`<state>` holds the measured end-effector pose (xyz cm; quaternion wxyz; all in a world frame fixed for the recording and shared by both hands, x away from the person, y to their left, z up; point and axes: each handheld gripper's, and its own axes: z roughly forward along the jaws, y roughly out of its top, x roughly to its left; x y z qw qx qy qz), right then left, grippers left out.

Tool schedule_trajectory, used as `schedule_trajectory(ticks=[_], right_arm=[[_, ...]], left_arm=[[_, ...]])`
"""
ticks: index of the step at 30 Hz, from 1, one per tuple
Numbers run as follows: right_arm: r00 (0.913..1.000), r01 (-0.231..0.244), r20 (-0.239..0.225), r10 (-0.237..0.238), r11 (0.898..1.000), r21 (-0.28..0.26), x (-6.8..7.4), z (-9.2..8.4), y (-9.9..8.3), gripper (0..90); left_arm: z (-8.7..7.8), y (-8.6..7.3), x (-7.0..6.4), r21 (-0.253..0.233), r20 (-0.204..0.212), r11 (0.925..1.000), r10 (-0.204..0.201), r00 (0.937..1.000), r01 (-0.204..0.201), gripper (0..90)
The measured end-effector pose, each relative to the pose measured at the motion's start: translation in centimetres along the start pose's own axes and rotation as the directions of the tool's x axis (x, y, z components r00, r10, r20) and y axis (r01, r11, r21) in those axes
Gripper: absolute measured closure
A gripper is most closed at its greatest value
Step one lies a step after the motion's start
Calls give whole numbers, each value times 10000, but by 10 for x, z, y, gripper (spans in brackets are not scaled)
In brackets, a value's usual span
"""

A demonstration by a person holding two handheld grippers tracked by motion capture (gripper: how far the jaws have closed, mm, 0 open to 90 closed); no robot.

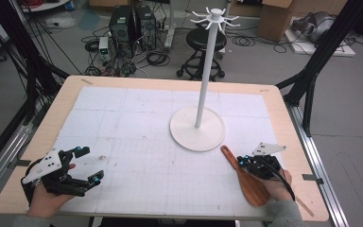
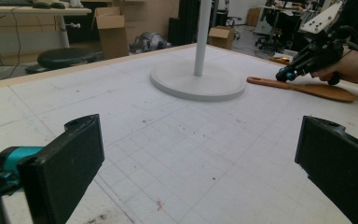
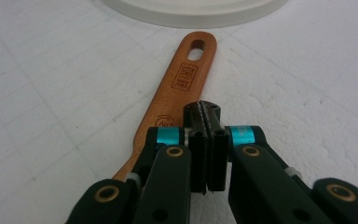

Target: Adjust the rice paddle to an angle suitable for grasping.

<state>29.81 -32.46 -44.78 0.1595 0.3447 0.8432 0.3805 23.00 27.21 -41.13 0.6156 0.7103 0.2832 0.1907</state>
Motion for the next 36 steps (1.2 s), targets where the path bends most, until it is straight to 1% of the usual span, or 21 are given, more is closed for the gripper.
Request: schedule_trajectory(ticks=[2, 4, 6, 8, 12, 13, 15, 17, 18, 19, 22, 23, 25, 27, 29, 31, 32, 35, 36], right_arm=[[10000, -49, -45, 49, 10000, -1, 0, 0, 0, 892], [9996, -84, -276, 83, 10000, -14, 0, 0, 0, 893], [9994, -68, -329, 68, 10000, 2, 1, 0, 0, 893], [9982, 16, -602, -13, 10000, 39, 3, 1, 1, 894], [9973, 21, -740, -20, 10000, 20, 4, 2, 2, 894], [9960, 58, -887, -58, 10000, -4, 4, 2, 2, 894], [9950, 140, -989, -134, 9999, 48, 6, 3, 3, 894], [9945, 126, -1041, -114, 9999, 112, 6, 3, 4, 894], [9935, 112, -1131, -93, 9998, 157, 7, 3, 5, 894], [9918, 299, -1251, -269, 9993, 217, 9, 5, 7, 894], [9900, 345, -1377, -299, 9989, 309, 11, 5, 9, 894], [9881, 489, -1479, -433, 9982, 343, 13, 7, 11, 895], [9866, 562, -1557, -491, 9976, 416, 16, 7, 12, 895], [9827, 675, -1756, -589, 9968, 436, 17, 9, 14, 895], [9806, 801, -1830, -702, 9956, 476, 20, 10, 15, 895], [9776, 838, -1974, -726, 9953, 488, 22, 11, 17, 895], [9776, 838, -1974, -726, 9953, 488, 22, 11, 17, 895], [9721, 1032, -2167, -895, 9933, 527, 26, 13, 19, 895], [9721, 1032, -2167, -895, 9933, 527, 26, 13, 19, 895]], left_arm=[[1, 0, 0, 11, 1, 10000, -17, 10000, 17, 17], [1, 0, 0, 54, -3, 10000, 6, 10000, -6, 17], [1, -1, 0, 57, 1, 10000, 11, 10000, -11, 17], [1, -1, 0, 76, -2, 10000, 5, 10000, -5, 17], [1, 0, 0, 78, -11, 10000, 19, 10000, -19, 17], [1, 0, 0, 68, -18, 10000, 11, 10000, -11, 17], [1, -1, 0, 106, -13, 9999, 23, 10000, -23, 17], [1, -1, 0, 126, -7, 9999, 24, 10000, -24, 17], [1, -1, 0, 130, 4, 9999, -1, 10000, 1, 17], [1, -1, 0, 124, -10, 9999, 24, 10000, -24, 17], [1, -1, 0, 107, -18, 9999, 31, 10000, -31, 17], [1, -1, 0, 103, -12, 9999, 33, 10000, -33, 17], [0, -1, 1, 136, -28, 9999, 31, 10000, -31, 17], [0, -1, 1, 148, -31, 9999, 30, 10000, -30, 17], [0, -1, 1, 143, -34, 9999, 31, 10000, -30, 17], [0, -1, 1, 170, -32, 9998, 38, 10000, -37, 17], [0, -1, 1, 170, -32, 9998, 38, 10000, -37, 18], [0, -2, 1, 173, -33, 9998, 37, 10000, -37, 17], [0, -2, 1, 174, -30, 9998, 27, 10000, -26, 17]])
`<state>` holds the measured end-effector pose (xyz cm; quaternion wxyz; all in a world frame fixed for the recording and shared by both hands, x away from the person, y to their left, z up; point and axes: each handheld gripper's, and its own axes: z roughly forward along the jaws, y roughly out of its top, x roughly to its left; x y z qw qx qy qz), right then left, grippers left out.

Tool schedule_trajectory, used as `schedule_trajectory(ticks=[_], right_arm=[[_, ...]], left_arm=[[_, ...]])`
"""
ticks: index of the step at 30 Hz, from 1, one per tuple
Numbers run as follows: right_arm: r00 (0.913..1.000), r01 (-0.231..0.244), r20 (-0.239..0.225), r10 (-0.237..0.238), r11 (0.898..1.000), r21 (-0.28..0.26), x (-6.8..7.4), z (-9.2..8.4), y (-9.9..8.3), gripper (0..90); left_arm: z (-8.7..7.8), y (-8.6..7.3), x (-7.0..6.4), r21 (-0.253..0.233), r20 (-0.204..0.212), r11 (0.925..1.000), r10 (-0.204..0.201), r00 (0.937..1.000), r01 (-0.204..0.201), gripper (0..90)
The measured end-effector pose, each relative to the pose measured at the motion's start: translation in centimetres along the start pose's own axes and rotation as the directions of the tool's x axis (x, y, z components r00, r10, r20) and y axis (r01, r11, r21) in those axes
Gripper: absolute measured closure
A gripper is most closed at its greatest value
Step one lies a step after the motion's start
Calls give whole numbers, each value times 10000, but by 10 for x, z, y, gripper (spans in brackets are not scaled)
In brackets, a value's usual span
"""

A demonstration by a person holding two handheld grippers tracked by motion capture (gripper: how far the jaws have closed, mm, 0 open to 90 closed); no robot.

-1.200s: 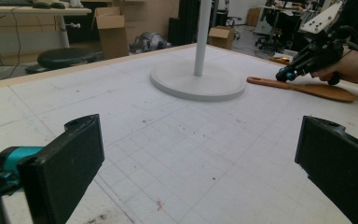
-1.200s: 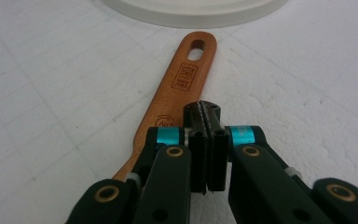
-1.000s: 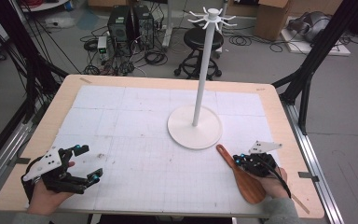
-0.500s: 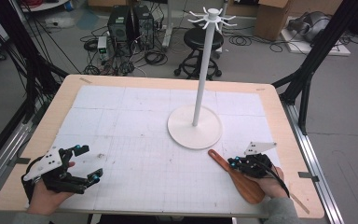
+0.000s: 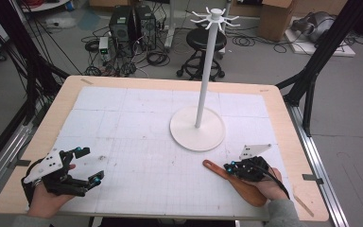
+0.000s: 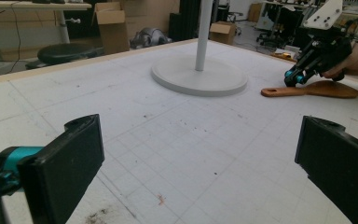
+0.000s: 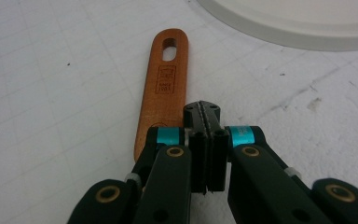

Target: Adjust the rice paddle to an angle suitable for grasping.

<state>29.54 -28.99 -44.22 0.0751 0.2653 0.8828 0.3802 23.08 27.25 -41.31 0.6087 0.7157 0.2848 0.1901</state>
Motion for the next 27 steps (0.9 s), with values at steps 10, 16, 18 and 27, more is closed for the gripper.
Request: schedule_trajectory(ticks=[10, 16, 18, 27], right_arm=[[9987, 292, -414, -286, 9995, 128, 6, 4, 5, 895], [9992, 211, -332, -219, 9995, -241, 8, -1, 8, 891], [9995, 68, -315, -87, 9981, -608, 8, -8, 10, 886], [9996, -20, -268, -31, 9821, -1884, 23, -31, 24, 559]], left_arm=[[0, -1, 1, 4, -40, 10000, -27, 10000, 27, 17], [0, -1, 1, 11, -41, 10000, -24, 10000, 24, 17], [0, -1, 1, 5, -72, 10000, -58, 10000, 58, 17], [-2, -1, 3, 14, -112, 10000, -47, 9999, 47, 17]])
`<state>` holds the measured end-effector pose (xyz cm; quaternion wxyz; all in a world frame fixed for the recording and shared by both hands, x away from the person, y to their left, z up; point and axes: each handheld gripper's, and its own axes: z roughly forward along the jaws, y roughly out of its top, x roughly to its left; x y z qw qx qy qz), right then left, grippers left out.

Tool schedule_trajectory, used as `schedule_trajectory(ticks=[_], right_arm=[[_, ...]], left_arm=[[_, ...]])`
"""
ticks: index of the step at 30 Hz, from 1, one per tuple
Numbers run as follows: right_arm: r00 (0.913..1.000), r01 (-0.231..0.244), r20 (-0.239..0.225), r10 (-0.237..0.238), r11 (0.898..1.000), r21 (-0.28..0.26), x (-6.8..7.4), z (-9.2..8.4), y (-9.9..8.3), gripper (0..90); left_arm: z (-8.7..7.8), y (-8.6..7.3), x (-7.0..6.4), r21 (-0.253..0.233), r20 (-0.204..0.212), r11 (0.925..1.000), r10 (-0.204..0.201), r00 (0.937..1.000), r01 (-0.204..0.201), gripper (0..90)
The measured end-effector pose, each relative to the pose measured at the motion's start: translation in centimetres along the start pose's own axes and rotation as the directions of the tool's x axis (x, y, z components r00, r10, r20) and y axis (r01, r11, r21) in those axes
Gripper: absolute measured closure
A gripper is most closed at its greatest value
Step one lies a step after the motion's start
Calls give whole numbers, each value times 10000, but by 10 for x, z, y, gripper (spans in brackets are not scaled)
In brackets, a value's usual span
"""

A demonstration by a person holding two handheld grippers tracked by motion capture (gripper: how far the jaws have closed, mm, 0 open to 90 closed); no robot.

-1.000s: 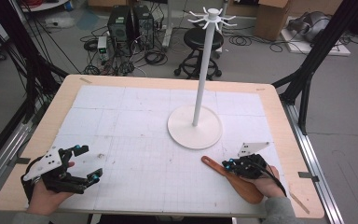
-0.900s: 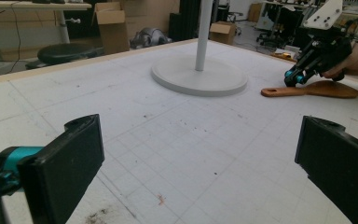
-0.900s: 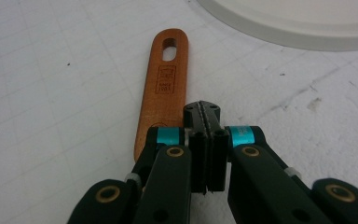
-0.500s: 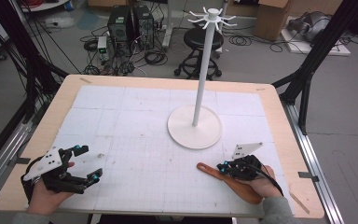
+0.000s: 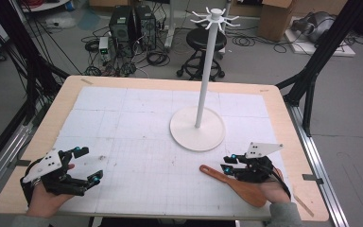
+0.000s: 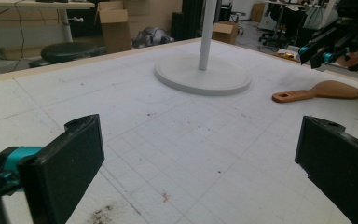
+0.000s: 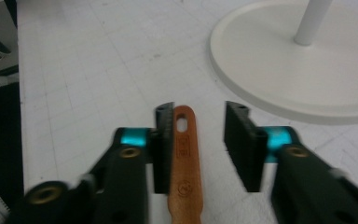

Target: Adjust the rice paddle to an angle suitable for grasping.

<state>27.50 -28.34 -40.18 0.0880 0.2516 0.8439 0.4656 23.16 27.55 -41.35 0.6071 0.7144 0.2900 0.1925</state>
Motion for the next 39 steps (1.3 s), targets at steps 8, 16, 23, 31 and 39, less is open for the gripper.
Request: schedule_trajectory(ticks=[8, 16, 23, 31, 39], right_arm=[[9998, 200, -30, -200, 9998, 24, 8, -6, 7, 166], [9996, -177, 234, 174, 9998, 116, 9, -10, 9, 0], [9999, 78, 90, -82, 9989, 461, 12, -5, 9, 0], [9990, 426, 52, -436, 9908, 1283, 15, 7, 8, 0], [9987, 500, -20, -506, 9787, 1993, 15, 15, 5, 35]], left_arm=[[0, -1, 2, 17, -36, 10000, -26, 10000, 26, 17], [1, -1, 2, 71, -24, 10000, 11, 10000, -11, 17], [0, 0, 2, 60, -19, 10000, 3, 10000, -3, 17], [0, -1, 2, 55, -35, 10000, -14, 10000, 14, 17], [1, -1, 2, 108, -27, 9999, -11, 10000, 11, 18]])
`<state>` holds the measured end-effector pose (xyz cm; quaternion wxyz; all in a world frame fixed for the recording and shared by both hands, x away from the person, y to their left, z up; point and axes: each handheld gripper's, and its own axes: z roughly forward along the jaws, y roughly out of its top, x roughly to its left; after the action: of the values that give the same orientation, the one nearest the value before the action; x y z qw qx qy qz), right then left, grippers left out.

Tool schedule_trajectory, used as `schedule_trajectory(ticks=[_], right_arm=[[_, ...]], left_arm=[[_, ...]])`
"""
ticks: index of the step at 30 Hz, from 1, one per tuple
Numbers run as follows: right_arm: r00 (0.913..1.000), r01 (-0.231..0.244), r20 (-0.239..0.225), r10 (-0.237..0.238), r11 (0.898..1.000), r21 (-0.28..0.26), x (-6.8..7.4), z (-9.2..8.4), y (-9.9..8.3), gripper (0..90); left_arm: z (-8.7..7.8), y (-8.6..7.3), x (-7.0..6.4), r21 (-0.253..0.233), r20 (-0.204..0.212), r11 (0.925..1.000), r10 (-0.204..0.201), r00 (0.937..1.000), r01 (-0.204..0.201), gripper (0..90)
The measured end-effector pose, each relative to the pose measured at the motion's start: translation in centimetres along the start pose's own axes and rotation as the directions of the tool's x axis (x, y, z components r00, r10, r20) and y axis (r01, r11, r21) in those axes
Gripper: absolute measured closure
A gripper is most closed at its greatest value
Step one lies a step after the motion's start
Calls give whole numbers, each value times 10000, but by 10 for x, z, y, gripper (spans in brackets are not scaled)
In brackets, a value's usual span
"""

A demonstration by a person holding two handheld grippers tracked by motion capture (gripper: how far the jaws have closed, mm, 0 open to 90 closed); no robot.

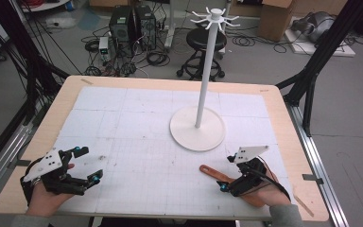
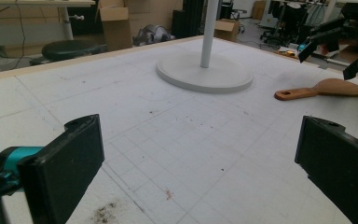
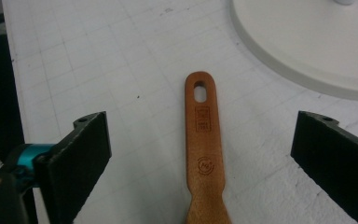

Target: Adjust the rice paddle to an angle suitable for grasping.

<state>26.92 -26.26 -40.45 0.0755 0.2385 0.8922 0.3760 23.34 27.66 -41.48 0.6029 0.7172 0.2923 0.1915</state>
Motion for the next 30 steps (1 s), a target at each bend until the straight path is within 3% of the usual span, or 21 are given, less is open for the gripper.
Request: schedule_trajectory(ticks=[6, 7, 14, 17, 19, 21, 30], right_arm=[[9997, 172, -208, -161, 9986, 497, 1, 5, -2, 80], [9992, 232, -352, -207, 9972, 717, 1, 7, -2, 140], [9999, 66, -118, -54, 9943, 1068, -1, 13, -5, 157], [10000, 28, -25, -25, 9928, 1197, -3, 15, -6, 216], [9999, 45, -103, -31, 9908, 1354, -5, 17, -7, 315], [9999, 66, -123, -48, 9882, 1532, -5, 19, -7, 357], [9999, 147, -9, -148, 9821, 1879, -4, 22, -8, 442]], left_arm=[[0, -1, 1, 28, -23, 10000, -14, 10000, 14, 17], [0, -1, 1, 25, -34, 10000, -19, 10000, 19, 17], [-1, -2, 3, 51, -73, 10000, -65, 10000, 66, 17], [-2, -2, 3, 51, -84, 10000, -82, 9999, 83, 17], [-1, -2, 3, 64, -115, 9999, -86, 9999, 87, 18], [-1, -3, 3, 98, -133, 9999, -112, 9998, 113, 17], [-3, -4, 5, 80, -188, 9998, -168, 9997, 169, 17]])
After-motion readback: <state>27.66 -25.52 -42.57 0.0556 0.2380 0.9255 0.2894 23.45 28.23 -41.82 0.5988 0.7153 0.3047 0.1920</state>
